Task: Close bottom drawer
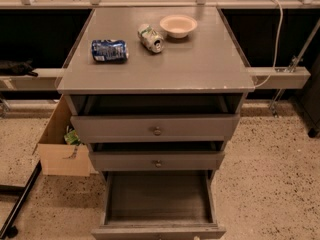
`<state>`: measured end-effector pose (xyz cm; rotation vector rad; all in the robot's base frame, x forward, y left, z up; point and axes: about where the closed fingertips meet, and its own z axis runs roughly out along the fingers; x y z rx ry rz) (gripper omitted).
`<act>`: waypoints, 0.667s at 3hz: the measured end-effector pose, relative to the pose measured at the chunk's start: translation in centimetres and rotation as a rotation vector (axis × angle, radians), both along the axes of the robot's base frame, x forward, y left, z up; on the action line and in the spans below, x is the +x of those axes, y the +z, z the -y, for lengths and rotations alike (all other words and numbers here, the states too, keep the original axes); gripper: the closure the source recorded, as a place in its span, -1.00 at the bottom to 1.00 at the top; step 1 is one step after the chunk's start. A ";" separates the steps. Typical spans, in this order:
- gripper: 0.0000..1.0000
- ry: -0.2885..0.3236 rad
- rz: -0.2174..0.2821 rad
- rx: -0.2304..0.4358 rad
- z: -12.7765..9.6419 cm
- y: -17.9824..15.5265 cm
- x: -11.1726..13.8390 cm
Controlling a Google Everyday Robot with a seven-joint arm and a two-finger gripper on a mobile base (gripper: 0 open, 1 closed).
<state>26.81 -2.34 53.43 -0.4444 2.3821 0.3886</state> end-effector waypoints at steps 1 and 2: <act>-1.00 -0.064 -0.133 0.122 -2.0 -2.0 4.4; -1.00 -0.098 -0.179 0.174 -2.9 -3.1 7.3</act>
Offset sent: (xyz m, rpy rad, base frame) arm 0.0375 0.0160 -0.0167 0.1017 0.1123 -0.0593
